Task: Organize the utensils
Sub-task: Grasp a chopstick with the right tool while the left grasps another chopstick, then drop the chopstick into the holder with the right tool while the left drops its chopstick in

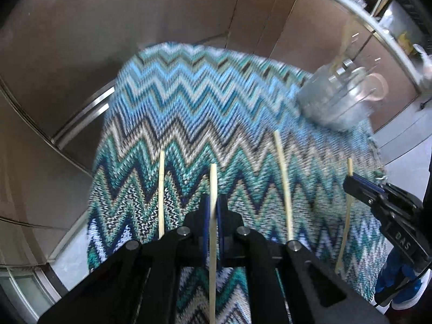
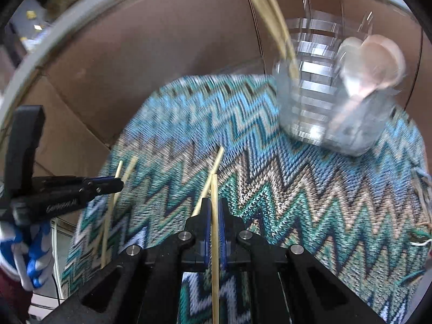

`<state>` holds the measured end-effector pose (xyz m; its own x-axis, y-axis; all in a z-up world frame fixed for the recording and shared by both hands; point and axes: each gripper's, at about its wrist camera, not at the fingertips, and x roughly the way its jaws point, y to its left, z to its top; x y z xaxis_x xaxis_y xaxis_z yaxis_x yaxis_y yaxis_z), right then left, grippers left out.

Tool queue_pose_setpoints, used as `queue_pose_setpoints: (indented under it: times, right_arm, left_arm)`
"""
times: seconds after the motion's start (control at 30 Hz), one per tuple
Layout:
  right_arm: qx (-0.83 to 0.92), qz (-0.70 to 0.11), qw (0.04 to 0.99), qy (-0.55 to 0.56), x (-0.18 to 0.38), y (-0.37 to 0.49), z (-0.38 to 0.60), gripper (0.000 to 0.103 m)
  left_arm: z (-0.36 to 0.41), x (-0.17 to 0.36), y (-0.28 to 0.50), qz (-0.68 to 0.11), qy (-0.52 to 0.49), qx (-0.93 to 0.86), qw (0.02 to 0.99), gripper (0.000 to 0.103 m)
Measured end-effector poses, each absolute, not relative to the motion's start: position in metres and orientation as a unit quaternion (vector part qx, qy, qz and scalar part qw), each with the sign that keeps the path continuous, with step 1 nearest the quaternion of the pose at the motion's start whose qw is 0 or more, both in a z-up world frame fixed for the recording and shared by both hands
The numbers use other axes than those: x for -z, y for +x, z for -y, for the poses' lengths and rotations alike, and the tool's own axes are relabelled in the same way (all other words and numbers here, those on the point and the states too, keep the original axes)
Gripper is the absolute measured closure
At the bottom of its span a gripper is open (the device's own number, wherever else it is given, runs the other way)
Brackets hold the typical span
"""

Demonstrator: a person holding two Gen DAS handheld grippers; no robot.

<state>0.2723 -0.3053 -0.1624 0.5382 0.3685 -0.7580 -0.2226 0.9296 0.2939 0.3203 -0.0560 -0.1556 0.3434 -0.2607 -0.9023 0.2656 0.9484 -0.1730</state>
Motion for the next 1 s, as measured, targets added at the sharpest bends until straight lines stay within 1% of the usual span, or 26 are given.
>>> queue_pose_setpoints:
  times: [0.13,0.27,0.47,0.6,0.67,0.73,1.0]
  right_arm:
    - [-0.166,-0.377,0.908,0.077,0.12,0.241,0.326,0.097]
    - [-0.151,-0.295,0.94,0.083,0.069,0.225,0.351,0.097]
    - [-0.125,-0.165,0.975,0.079,-0.004,0.236,0.375,0.097]
    - [-0.106,-0.107,0.986,0.066,-0.026,0.261,0.377,0.097]
    - [-0.098,-0.087,0.989,0.064,-0.027,0.278,0.379,0.097]
    - [-0.09,-0.077,0.991,0.062,-0.023,0.294,0.383,0.097]
    - [-0.084,-0.09,0.991,0.058,0.018,0.354,0.394,0.097]
  left_arm:
    - [0.063,0.108,0.299,-0.496,-0.016,0.188,0.848,0.099]
    - [0.072,0.054,0.294,-0.429,-0.04,0.221,0.875,0.099]
    - [0.113,-0.019,0.311,-0.341,-0.106,0.283,0.89,0.099]
    - [0.141,-0.053,0.332,-0.266,-0.145,0.292,0.907,0.099]
    - [0.152,-0.059,0.344,-0.236,-0.162,0.285,0.915,0.099]
    - [0.165,-0.055,0.36,-0.207,-0.169,0.261,0.928,0.099]
    - [0.212,-0.005,0.411,-0.178,-0.135,0.204,0.953,0.099]
